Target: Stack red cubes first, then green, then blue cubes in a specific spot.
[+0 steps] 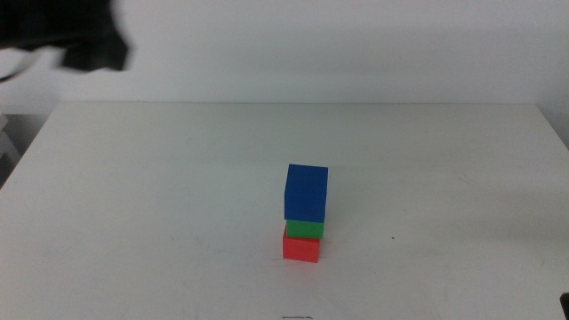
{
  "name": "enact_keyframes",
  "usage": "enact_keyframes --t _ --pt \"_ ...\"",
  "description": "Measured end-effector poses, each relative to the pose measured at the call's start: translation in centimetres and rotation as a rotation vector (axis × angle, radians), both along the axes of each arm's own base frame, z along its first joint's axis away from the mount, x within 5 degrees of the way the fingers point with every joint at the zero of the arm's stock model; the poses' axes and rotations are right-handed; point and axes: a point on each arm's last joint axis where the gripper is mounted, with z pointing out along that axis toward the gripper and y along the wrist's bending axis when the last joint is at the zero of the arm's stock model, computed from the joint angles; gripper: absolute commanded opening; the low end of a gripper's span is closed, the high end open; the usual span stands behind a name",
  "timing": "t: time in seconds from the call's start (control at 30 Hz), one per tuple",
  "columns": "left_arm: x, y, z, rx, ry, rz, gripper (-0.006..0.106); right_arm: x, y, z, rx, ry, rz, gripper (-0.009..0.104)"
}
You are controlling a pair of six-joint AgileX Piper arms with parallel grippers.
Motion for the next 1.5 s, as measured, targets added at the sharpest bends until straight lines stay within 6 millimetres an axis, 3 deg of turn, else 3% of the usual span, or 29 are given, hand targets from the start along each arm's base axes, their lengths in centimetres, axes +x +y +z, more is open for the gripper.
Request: enact_keyframes --t 0.1,0.23,0.6,0.77,0.9,1.13,1.27,1.4,1.5 --pt "-1.9 3.1 -0.5 -0.022 -0.096 0.019 0.094 0.0 -0.1 0.0 -0.007 -0.007 -0.004 0.063" --pt "-4.0 4.9 -0.7 -0.066 -0.177 0.065 0.094 0.1 -0.1 0.0 -0.009 -0.009 -0.005 0.063" --pt "-5.6 5.1 0.4 -0.154 -0.305 0.066 0.094 0.1 -0.1 0.0 -0.01 -0.012 -0.006 0.063" --pt "-5.5 5.1 -0.1 -0.148 -0.294 0.069 0.094 0.1 -0.1 0.0 -0.01 -0.011 -0.006 0.063" --pt "-6.6 5.3 -0.8 -0.147 -0.307 0.072 0.094 0.1 -0.1 0.0 -0.01 -0.011 -0.006 0.063" --pt "-10.4 6.5 -4.4 -0.101 -0.495 0.1 0.094 0.1 -0.3 -0.3 -0.007 -0.042 -0.014 0.063" --pt "-12.2 6.8 -7.4 -0.114 -0.629 0.104 0.094 1.0 -0.1 -1.6 0.039 -0.189 -0.033 0.063" --pt "-13.5 7.0 -11.3 -0.126 -0.695 0.105 0.094 1.5 -0.7 -4.1 0.063 -0.375 -0.085 0.063" --pt "-14.4 7.1 -14.5 -0.13 -0.716 0.105 0.094 1.2 -2.2 -6.8 0.045 -0.417 -0.2 0.063"
